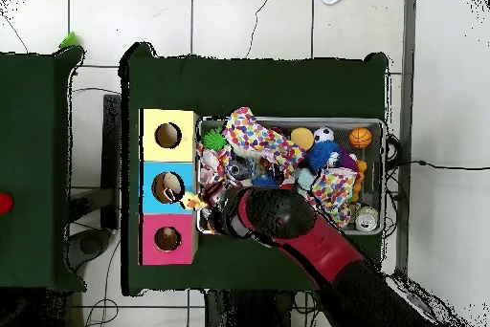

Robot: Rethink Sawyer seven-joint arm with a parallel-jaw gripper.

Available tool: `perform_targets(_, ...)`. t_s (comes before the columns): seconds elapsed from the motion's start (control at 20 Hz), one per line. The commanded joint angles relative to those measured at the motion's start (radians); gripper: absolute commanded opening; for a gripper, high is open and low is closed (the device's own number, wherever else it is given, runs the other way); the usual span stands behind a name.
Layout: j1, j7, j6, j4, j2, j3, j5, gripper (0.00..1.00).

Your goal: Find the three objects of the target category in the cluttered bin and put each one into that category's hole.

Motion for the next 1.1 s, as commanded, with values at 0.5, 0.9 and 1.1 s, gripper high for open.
perform_targets(0.5, 0.018, 0.119, 0.071, 0.051, 0.112, 0.039, 0.049, 0.0)
perform_targets(0.9, 0.025, 0.113, 0.056, 0.053, 0.153, 0.047, 0.052, 0.0)
perform_targets(1.1, 0.011, 0.113, 0.039, 0.057, 0.17, 0.068, 0.067, 0.0)
